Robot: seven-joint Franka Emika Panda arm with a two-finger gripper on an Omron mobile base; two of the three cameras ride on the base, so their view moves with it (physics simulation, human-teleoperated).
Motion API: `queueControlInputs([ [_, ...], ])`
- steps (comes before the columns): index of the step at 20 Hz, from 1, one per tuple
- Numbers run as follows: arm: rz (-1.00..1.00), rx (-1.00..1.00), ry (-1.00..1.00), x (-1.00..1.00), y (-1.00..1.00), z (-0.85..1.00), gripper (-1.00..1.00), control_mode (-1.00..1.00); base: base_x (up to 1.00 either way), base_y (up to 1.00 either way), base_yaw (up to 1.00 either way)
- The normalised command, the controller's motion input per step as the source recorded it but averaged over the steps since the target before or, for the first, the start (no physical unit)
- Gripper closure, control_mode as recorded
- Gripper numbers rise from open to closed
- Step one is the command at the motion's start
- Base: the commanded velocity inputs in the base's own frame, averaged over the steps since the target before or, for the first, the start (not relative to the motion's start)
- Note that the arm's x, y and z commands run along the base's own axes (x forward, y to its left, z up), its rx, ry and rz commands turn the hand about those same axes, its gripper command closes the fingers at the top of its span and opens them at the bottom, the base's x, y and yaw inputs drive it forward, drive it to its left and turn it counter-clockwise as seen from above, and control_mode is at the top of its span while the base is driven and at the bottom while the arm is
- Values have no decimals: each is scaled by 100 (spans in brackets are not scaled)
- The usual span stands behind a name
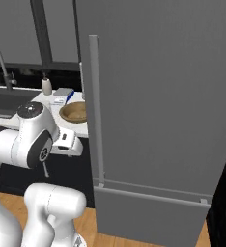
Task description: Grab a lemon wedge from the fridge and one ice cube from the ice bowl, and put them in the glass of lemonade.
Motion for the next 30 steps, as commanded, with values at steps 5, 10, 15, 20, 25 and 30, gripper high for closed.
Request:
queueControlInputs([
  [5, 0, 0, 0, 0, 0, 0, -100, 100, -24, 12, 0],
  [10, 0, 0, 0, 0, 0, 0, -100, -100, -11, 0, 0],
  [15, 0, 0, -5, 4, -1, -1, -100, -100, 0, 0, 0],
  [20, 0, 0, -22, 32, -18, 0, -100, -100, 0, 0, 0],
  [25, -3, 0, -17, 64, -18, 0, -100, -100, 0, 0, 0],
  [30, -3, 0, -12, 65, -26, 0, -100, -100, 0, 0, 0],
])
